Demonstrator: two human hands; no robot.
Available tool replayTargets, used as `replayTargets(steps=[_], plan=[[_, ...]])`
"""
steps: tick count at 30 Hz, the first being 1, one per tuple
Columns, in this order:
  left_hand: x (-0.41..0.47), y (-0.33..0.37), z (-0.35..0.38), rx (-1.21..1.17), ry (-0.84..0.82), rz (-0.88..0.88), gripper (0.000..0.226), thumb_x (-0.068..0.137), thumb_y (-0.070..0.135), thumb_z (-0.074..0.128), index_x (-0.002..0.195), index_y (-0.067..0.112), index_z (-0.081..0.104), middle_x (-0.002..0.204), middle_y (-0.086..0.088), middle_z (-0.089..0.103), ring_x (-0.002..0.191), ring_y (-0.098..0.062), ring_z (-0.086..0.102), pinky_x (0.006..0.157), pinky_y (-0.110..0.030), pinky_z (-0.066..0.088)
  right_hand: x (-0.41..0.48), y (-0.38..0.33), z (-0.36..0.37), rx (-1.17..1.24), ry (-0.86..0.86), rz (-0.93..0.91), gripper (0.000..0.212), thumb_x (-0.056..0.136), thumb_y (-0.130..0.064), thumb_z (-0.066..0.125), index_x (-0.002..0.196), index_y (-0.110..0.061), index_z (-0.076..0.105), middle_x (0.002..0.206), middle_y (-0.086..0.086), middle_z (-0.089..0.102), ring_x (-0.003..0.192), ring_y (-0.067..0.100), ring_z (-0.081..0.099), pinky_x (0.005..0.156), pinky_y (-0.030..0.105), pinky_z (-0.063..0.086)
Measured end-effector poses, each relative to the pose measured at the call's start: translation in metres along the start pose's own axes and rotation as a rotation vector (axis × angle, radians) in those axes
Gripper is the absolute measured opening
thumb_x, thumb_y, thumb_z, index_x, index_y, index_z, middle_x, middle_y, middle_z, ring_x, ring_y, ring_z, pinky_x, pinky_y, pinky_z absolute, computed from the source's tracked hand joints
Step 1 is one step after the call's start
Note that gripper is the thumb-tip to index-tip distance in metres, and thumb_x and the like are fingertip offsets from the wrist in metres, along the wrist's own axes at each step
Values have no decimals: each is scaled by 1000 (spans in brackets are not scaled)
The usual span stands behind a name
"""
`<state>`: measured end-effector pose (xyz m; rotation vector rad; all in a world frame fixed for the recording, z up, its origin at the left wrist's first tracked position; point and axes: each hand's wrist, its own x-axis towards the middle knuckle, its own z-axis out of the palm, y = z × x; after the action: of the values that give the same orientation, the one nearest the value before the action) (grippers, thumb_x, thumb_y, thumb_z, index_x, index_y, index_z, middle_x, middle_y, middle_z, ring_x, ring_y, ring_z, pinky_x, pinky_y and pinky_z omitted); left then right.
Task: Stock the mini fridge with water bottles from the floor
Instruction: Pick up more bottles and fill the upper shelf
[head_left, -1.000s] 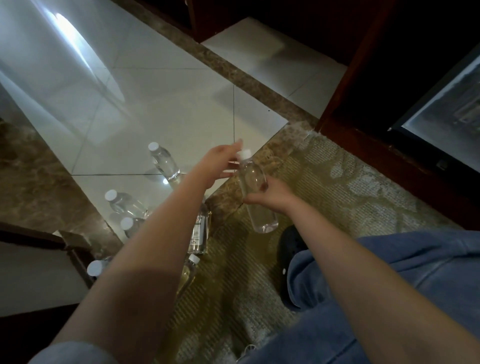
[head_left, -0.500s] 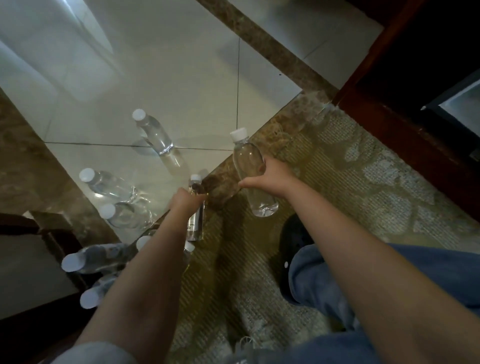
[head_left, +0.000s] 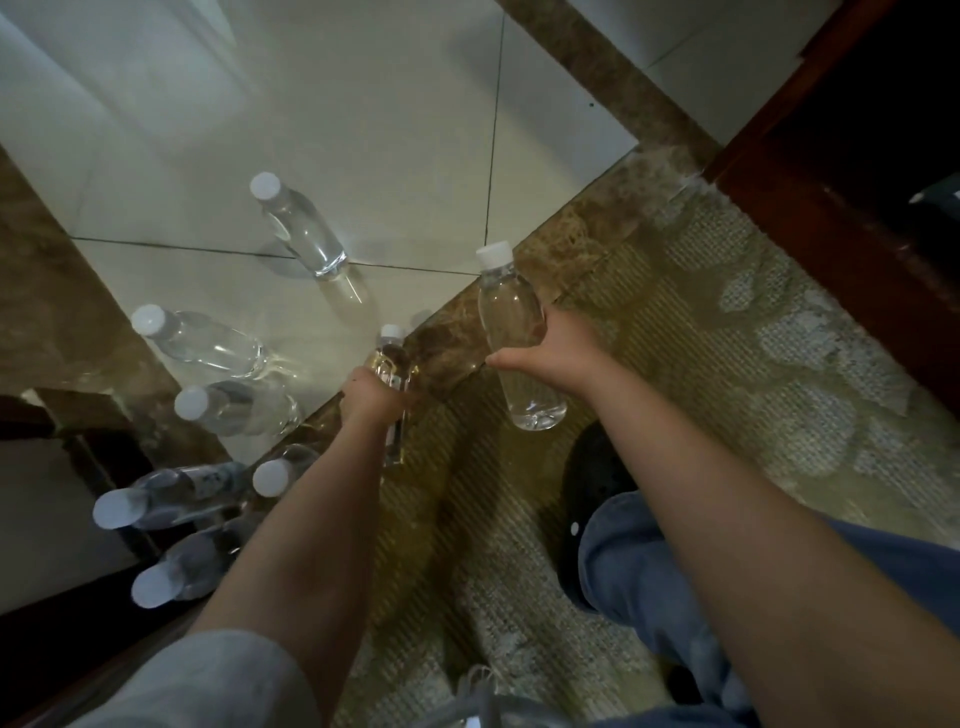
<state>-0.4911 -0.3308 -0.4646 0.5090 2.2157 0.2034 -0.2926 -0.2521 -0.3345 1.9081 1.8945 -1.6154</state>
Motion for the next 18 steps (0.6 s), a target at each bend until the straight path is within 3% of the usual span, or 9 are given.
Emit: replayTargets(steps=[4, 8, 12, 18], plan=[[-5, 1, -6, -13, 3, 44, 54, 75, 24, 78, 118, 4, 53, 113, -14, 61, 107, -34, 59, 81, -34, 46, -4, 1, -4, 46, 9, -2, 64, 72, -37, 80, 127, -20, 53, 116, 0, 60, 105, 20, 58, 86, 34, 48], [-20, 22, -17, -48, 38, 120, 40, 75, 27, 76, 104, 9, 55, 107, -13, 65, 97, -33, 62, 84, -39, 53, -15, 0, -16, 56, 43, -14, 61, 72, -37, 80, 123, -19, 54, 112, -1, 60, 98, 17, 56, 80, 30, 46], [-44, 55, -33, -50, 46, 242, 55, 69, 33, 80, 111, 10, 52, 97, -4, 61, 90, -29, 61, 78, -37, 51, -33, -3, -35, 68, 101, -47, 50, 71, -36, 81, 112, -23, 55, 106, -4, 60, 96, 17, 57, 80, 30, 47], [-106, 117, -52, -115, 91, 492, 59, 74, 24, 79, 118, 6, 44, 100, -4, 49, 88, -21, 50, 71, -32, 40, -67, -11, -77, 111, 239, -84, 66, 70, -37, 81, 127, -16, 54, 122, 3, 60, 109, 23, 58, 87, 35, 49]])
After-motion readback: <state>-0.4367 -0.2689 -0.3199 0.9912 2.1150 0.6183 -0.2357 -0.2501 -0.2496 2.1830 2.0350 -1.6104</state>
